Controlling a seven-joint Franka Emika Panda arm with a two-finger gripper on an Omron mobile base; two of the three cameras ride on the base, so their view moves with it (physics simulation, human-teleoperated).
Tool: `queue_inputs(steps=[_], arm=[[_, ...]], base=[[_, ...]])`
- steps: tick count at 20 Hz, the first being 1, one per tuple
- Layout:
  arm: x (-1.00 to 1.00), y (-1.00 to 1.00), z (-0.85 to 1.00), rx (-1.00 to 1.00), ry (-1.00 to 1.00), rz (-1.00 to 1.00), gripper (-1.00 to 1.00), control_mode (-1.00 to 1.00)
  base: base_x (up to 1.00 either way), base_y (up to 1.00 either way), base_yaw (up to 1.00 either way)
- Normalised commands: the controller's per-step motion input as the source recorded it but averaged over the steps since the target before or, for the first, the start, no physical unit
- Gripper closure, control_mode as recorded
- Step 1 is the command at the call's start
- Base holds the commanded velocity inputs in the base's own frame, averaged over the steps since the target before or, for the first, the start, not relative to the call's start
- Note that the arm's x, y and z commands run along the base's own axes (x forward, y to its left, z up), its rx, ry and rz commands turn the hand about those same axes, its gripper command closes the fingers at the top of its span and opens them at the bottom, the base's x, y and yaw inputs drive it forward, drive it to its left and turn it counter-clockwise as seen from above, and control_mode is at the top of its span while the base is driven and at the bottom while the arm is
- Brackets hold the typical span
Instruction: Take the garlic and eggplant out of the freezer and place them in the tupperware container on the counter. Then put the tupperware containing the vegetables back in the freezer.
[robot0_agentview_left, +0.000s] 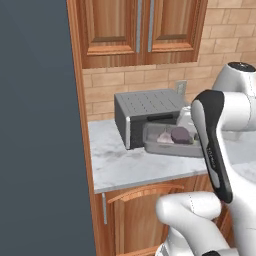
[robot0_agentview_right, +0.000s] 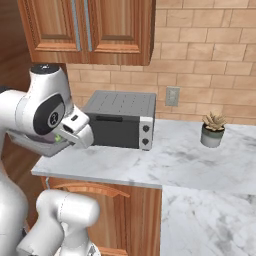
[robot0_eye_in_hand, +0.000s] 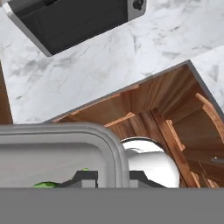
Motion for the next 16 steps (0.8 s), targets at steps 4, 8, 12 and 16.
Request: queue_inputs(steps=[4,8,12,16], arm=[[-0.26,-0.02,0.01,0.0,0.0,0.0,1.0,1.0],[0.0,0.0,0.0,0.0,0.0,0.0,1.0,1.0],[0.0,0.0,0.0,0.0,0.0,0.0,1.0,1.0],[0.0,0.0,0.0,0.0,0.0,0.0,1.0,1.0]], base=[[-0.43,0.0,-0.02],[-1.0,0.3,-0.08],[-0.9,0.89,-0.11],[-0.29,1.0,-0.14]])
